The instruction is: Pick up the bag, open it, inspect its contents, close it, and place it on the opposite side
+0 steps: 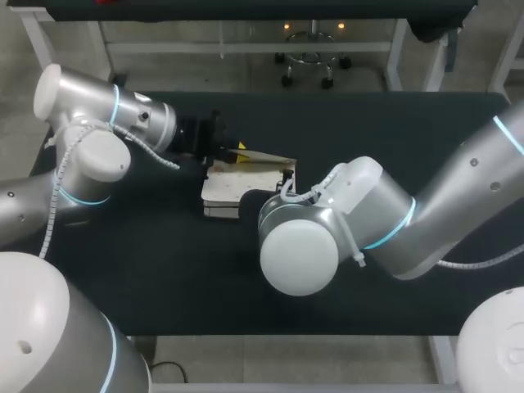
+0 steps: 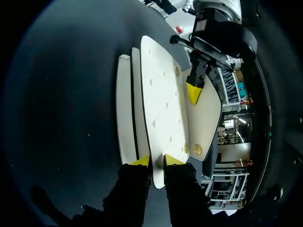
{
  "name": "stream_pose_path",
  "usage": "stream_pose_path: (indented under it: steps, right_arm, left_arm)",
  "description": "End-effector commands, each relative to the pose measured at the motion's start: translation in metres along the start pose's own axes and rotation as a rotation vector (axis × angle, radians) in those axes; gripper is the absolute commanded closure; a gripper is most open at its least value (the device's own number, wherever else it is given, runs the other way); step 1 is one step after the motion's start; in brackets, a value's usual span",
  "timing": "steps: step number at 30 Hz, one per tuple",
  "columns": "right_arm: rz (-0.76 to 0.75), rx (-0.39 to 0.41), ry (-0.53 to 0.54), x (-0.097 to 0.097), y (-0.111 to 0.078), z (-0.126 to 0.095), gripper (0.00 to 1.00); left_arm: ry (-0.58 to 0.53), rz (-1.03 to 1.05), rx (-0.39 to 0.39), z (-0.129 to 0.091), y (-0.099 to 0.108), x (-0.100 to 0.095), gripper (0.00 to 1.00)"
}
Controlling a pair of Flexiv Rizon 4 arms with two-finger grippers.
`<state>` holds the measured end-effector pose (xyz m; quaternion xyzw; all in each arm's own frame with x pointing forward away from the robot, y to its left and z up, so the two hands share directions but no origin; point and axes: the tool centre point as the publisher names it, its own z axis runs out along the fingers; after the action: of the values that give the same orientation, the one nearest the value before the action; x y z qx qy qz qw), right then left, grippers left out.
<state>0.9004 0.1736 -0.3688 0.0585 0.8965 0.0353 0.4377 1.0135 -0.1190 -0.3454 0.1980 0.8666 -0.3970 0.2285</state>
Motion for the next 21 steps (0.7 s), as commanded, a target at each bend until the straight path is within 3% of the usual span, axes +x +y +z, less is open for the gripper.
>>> stream_pose_path:
  steps: [1, 7, 10, 21]
  right_arm:
    - [0.000, -0.003, -0.002, 0.0011, 0.0015, 0.0024, 0.86]
    - [-0.004, -0.006, 0.000, 0.0014, 0.0026, 0.0026, 0.89]
    - [-0.002, -0.006, -0.002, 0.0015, 0.0025, 0.0021, 1.00]
    - [0.001, -0.004, -0.003, 0.0022, 0.0011, 0.0020, 1.00]
  left_arm:
    - [-0.002, 0.000, 0.008, -0.0013, 0.0012, 0.0019, 1.00]
    - [-0.001, 0.003, 0.011, -0.0016, 0.0012, 0.0021, 1.00]
    - [-0.001, 0.004, 0.013, -0.0017, 0.0011, 0.0021, 1.00]
    - [-0.010, 0.046, 0.015, -0.0019, 0.0003, 0.0074, 1.00]
